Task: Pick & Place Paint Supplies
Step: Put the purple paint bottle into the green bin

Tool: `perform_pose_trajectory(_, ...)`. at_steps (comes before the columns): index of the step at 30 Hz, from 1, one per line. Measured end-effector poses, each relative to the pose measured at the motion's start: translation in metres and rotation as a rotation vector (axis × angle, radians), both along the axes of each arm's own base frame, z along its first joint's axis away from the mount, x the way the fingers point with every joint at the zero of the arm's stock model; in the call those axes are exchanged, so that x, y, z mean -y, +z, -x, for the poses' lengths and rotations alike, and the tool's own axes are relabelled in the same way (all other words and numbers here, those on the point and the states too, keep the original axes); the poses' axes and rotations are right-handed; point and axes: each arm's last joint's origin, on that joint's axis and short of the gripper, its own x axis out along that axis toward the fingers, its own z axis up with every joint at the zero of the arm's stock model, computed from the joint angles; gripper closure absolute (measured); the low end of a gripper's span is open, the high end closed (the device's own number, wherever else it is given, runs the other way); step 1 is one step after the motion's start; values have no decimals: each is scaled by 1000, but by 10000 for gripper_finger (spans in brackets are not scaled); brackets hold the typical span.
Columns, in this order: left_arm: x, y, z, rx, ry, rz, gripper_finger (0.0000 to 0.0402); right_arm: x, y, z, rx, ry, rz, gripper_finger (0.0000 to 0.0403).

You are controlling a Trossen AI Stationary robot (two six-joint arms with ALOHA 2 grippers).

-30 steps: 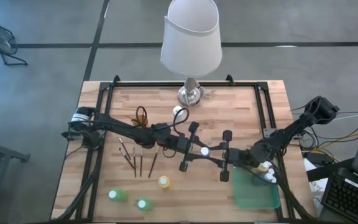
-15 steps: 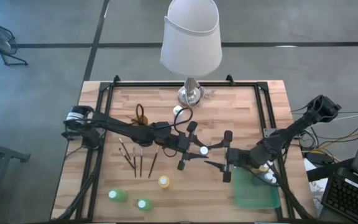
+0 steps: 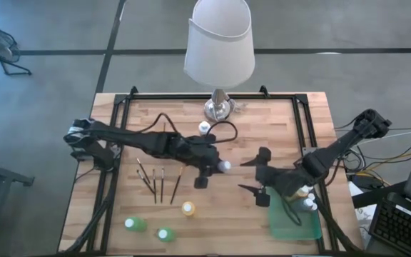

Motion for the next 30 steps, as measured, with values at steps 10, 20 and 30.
perform_pose_trajectory(10,2,8,-12,-158,22,22,273,0,21,-18,-41,11,67,79)
perform_pose_trajectory(20,4,5,-25,-296,9,0,273,11,27,-41,-130,49,13,108)
perform_pose_trajectory(30,4,5,-25,-306,8,-3,273,23,30,-56,-157,16,16,121)
